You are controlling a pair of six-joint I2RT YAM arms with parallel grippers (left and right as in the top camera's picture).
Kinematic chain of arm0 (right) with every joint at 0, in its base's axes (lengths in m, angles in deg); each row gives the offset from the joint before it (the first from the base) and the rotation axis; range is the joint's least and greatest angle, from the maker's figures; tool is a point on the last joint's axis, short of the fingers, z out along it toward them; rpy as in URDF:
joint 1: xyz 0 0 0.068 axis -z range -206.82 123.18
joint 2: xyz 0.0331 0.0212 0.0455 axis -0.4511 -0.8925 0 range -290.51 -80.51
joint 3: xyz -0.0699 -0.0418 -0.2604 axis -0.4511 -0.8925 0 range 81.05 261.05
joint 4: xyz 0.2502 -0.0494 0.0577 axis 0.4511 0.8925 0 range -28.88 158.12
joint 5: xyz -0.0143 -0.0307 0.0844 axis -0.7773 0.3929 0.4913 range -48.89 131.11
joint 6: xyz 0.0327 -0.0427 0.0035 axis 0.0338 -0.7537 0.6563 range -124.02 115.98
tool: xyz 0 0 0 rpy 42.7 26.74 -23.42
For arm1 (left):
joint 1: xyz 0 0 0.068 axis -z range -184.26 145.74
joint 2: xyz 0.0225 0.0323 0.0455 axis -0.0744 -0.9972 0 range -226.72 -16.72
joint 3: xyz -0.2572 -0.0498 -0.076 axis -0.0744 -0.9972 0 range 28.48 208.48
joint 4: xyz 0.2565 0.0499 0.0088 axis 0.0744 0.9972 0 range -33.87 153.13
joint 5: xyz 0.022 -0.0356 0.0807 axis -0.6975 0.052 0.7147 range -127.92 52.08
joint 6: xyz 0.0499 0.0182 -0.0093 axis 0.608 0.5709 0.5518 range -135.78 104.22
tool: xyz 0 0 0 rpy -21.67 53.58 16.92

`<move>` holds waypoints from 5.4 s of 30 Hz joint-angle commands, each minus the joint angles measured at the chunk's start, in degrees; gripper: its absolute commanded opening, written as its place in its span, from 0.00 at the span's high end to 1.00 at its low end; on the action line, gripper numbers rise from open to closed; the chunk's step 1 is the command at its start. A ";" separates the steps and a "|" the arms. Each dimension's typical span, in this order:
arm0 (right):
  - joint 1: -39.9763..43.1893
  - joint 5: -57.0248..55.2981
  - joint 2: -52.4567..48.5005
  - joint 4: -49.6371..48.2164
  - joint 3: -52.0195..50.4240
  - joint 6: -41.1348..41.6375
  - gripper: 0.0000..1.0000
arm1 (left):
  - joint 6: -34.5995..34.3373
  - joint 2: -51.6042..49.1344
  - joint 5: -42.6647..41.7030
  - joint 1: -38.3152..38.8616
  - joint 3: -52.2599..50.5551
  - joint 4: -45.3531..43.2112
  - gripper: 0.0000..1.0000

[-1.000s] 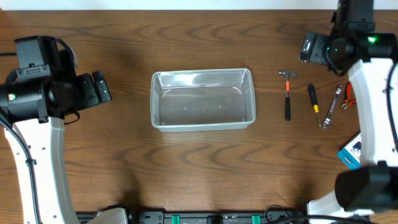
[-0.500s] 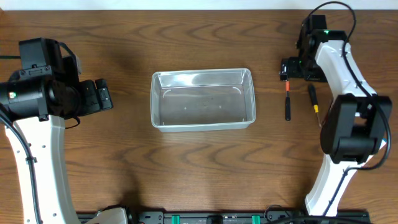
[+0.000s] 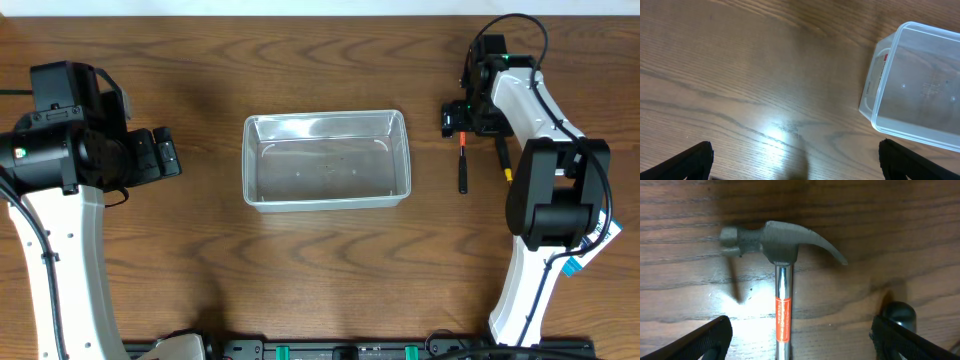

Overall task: Pack container
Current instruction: 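Move the right gripper over the red-handled hammer and grasp its handle, then carry the hammer with the right gripper and release it into the container, then move the right gripper to the yellow-handled screwdriver and grasp it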

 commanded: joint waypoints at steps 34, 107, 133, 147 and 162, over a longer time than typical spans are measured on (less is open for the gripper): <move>-0.15 4.35 -5.70 0.46 0.24 -0.50 0.88 | 0.35 -0.13 0.68 -0.02 -0.09 0.37 0.02; -27.91 2.03 12.15 13.20 24.04 -30.21 0.13 | 0.59 -0.13 0.72 -0.02 -0.09 0.33 0.02; 11.37 6.03 19.85 0.33 -12.76 -24.37 0.01 | 0.55 -0.15 0.70 -0.02 -0.09 -0.48 0.02; 11.54 7.30 13.38 -7.80 -18.75 -26.93 0.01 | 0.55 -0.15 0.70 -0.02 -0.09 -0.48 0.02; 11.52 6.29 6.78 -11.08 -18.80 -22.47 0.06 | 0.55 -0.15 0.70 -0.02 -0.09 -0.48 0.02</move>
